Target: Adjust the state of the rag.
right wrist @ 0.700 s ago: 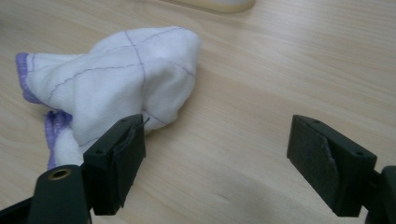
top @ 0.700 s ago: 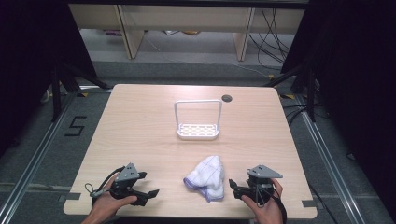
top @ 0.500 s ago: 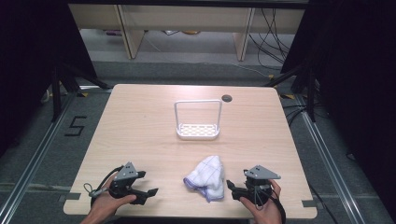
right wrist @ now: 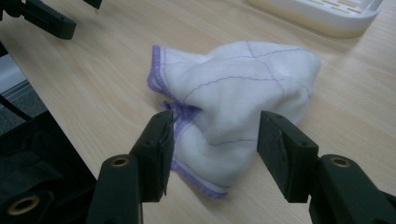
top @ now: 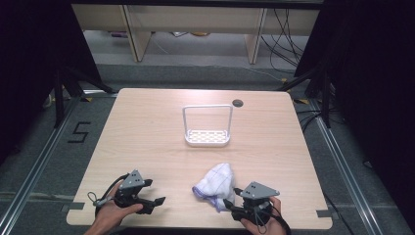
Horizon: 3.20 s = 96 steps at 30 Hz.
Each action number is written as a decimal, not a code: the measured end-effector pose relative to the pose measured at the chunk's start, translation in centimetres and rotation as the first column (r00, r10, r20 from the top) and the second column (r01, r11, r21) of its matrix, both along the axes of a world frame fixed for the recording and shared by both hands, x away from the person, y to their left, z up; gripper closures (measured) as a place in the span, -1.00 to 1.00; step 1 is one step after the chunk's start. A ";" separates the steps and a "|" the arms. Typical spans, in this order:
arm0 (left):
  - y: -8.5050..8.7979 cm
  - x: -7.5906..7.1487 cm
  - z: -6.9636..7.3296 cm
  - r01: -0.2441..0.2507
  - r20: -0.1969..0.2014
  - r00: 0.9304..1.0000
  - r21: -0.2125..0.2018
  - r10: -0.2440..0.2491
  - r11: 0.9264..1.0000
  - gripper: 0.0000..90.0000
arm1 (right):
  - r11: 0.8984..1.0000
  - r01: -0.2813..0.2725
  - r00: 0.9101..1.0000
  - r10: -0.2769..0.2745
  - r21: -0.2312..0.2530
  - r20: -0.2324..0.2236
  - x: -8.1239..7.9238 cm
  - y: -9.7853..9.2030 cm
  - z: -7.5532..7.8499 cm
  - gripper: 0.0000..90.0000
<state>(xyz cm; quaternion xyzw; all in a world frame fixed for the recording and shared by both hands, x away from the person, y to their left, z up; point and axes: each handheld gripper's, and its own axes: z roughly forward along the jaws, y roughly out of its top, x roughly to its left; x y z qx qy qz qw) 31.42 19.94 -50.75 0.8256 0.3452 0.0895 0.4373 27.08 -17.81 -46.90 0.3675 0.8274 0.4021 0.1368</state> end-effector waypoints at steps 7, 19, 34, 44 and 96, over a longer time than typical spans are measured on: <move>0.0 0.1 -0.1 0.017 -0.004 1.000 0.017 -0.016 1.000 -0.63 | 0.999 -0.006 1.000 0.007 -0.045 0.023 0.2 0.8 -0.4 0.10; -0.3 0.1 -0.2 0.021 -0.004 1.000 0.002 -0.021 1.000 -0.62 | 0.983 0.008 0.998 0.005 -0.181 0.068 1.9 2.2 -0.9 0.49; -3.2 -0.3 0.2 0.094 -0.053 0.994 -0.099 -0.099 0.991 -0.57 | 0.999 -0.035 0.994 0.037 -0.021 0.103 3.8 0.8 3.3 0.95; -8.0 0.9 -0.3 0.134 -0.110 0.981 -0.202 -0.159 0.970 -0.28 | 0.998 -0.056 0.987 0.054 0.007 0.148 4.5 1.7 5.2 0.95; -8.2 2.9 3.2 0.204 -0.059 0.976 -0.087 -0.210 0.975 -0.28 | 0.992 0.001 0.996 -0.012 0.126 0.088 6.2 -1.9 6.9 0.96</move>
